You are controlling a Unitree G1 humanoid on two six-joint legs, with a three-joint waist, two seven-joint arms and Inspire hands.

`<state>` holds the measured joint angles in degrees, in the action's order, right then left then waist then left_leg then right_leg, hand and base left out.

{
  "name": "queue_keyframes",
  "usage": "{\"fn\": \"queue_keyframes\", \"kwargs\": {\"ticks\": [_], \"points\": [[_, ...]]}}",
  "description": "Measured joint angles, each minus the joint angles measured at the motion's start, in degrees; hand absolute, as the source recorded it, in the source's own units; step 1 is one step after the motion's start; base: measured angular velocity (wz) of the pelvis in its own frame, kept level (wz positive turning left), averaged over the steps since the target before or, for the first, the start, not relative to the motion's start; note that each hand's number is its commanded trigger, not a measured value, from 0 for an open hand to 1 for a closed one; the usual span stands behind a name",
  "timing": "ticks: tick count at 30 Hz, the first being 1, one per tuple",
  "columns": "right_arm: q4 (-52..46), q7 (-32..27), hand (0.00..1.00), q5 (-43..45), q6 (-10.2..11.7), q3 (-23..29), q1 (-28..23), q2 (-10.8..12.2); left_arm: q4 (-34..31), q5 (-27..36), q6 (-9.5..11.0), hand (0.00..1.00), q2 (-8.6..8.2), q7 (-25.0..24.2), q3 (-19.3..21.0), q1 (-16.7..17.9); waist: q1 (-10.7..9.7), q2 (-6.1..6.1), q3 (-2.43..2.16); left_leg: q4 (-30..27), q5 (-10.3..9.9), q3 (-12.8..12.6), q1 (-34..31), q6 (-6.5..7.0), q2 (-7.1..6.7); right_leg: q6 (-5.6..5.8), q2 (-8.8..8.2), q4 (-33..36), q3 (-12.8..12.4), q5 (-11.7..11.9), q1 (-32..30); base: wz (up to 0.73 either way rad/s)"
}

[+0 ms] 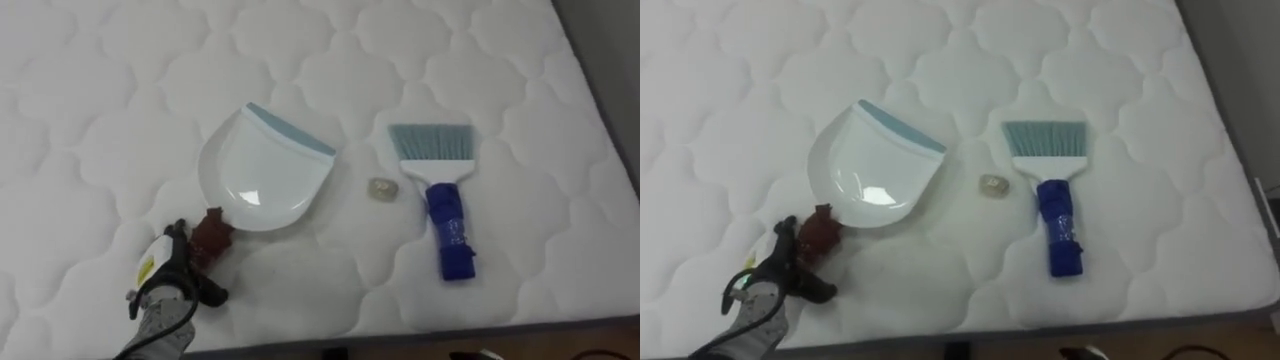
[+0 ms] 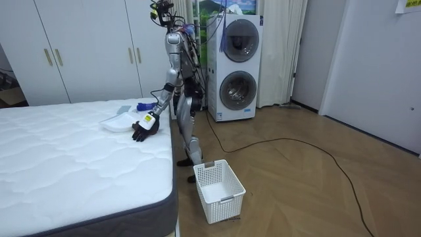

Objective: Clean bed

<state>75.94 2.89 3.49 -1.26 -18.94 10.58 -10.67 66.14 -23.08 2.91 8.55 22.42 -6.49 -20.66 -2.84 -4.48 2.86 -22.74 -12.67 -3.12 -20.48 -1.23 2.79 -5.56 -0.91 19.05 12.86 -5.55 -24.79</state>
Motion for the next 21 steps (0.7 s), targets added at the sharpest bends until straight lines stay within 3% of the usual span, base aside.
{"fn": "queue_keyframes", "kwargs": {"ticks": [1,3,7,14,21], "points": [[0.2,-0.4,0.00,0.0,0.0,-0.1,0.5,0.1,0.4,0.0,-0.1,1.00,0.00,0.6,0.1,-1.1,-0.1,0.04,0.22,-1.0,0.0,0.0,-1.3,0.00,0.05,-0.19,-0.04,0.4,0.0,0.3,-1.1,0.00],[0.2,-0.9,0.00,-0.1,0.0,-0.1,0.9,0.2,0.5,0.0,-0.1,1.00,0.01,1.3,0.3,-1.9,-0.3,0.12,0.38,-1.9,0.0,0.0,-2.9,0.00,0.06,-0.30,-0.15,1.2,0.0,0.6,-2.6,0.00],[0.2,-1.8,0.00,-1.5,0.0,-0.2,2.0,0.3,0.5,0.1,-0.3,1.00,0.91,3.7,0.2,-4.0,-0.8,0.47,1.26,-4.1,0.0,0.0,-6.0,-0.02,0.39,-0.10,-0.18,1.9,0.3,0.9,-4.8,0.00],[0.2,-2.7,0.00,-4.1,-0.3,-0.2,2.6,0.9,0.5,2.6,-3.2,1.00,4.57,7.2,0.8,-9.1,-3.3,0.89,1.43,-6.1,-0.1,-0.3,-10.3,-0.11,0.82,-0.73,-0.83,3.7,1.4,1.8,-8.2,0.07],[0.1,-3.0,0.00,-6.6,-0.6,-0.5,2.9,0.9,2.1,5.0,-4.5,1.00,3.47,7.2,0.7,-9.4,-4.8,1.92,1.57,-6.1,0.1,-0.9,-10.3,0.01,1.02,-1.39,-0.85,3.7,1.7,2.4,-8.2,-0.03]]}}
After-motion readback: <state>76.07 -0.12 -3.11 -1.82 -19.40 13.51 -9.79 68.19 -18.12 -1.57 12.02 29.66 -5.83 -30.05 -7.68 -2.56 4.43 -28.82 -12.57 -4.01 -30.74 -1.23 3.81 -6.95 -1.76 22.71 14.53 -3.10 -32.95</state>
